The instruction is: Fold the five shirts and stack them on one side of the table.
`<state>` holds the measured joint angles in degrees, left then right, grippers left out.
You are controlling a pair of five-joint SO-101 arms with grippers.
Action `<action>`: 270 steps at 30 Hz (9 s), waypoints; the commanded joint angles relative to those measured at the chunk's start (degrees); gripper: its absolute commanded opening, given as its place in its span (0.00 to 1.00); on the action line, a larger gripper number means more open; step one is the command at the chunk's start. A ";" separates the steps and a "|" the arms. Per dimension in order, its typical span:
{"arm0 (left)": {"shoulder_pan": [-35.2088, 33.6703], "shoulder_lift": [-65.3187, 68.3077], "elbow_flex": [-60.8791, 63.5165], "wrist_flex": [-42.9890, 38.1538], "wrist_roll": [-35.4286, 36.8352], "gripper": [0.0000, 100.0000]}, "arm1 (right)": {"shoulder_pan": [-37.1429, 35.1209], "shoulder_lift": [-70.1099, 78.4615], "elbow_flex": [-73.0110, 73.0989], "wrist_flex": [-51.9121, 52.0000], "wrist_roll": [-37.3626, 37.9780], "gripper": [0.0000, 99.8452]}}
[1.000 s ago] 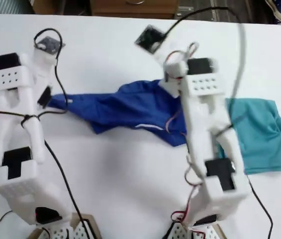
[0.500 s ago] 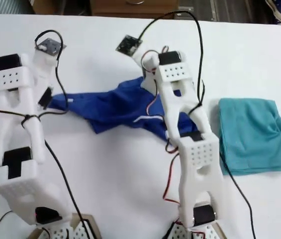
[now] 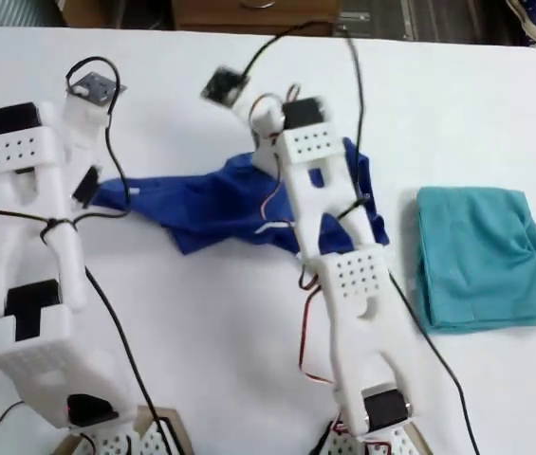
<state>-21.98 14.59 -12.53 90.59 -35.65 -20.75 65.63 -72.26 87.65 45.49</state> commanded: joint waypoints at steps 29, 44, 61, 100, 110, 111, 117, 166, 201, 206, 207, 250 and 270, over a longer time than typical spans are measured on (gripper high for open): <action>-0.35 -3.34 0.04 -2.55 0.00 0.02 | 5.49 -45.41 47.65 10.51 -1.85 0.02; 2.37 -3.25 0.13 -2.46 -0.09 0.03 | 2.95 -56.40 75.87 -3.21 -1.41 0.12; 2.37 -3.34 12.18 -11.78 -0.44 0.03 | 6.02 -62.11 84.57 -15.08 -1.67 0.13; 2.02 -3.60 12.09 -11.60 -0.44 0.03 | 5.58 -62.02 92.31 -13.14 2.64 0.09; 2.02 -3.52 12.09 -11.52 -0.44 0.03 | -0.75 -61.58 97.05 -13.23 1.14 0.09; 2.02 -3.52 12.09 -11.52 -0.44 0.03 | -0.75 -61.76 98.20 -13.23 1.23 0.09; 2.02 -3.43 12.09 -11.69 -0.44 0.03 | -0.75 -62.11 104.26 -12.09 1.49 0.09; 2.37 -3.34 12.09 -12.66 -0.53 0.03 | -0.66 -63.25 90.37 -10.59 6.86 0.02; 2.29 -3.34 12.09 -12.66 -0.53 0.03 | -1.36 -57.71 83.08 -6.29 -2.55 0.15; 2.37 -3.34 12.09 -12.66 -0.53 0.03 | -1.71 -57.54 83.25 -3.91 -2.55 0.15; 2.37 -3.34 12.09 -12.66 -0.53 0.03 | -1.98 -57.80 83.78 -4.00 -2.55 0.15; 2.02 -3.34 12.09 -13.80 -0.62 0.03 | -10.15 -64.13 97.41 -1.45 1.85 0.15; 2.37 -3.25 12.26 -13.89 -0.62 0.03 | -10.33 -76.70 117.01 -11.21 9.05 0.15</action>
<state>-20.13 14.59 -0.13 77.23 -35.65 -31.38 -8.48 44.75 77.27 54.37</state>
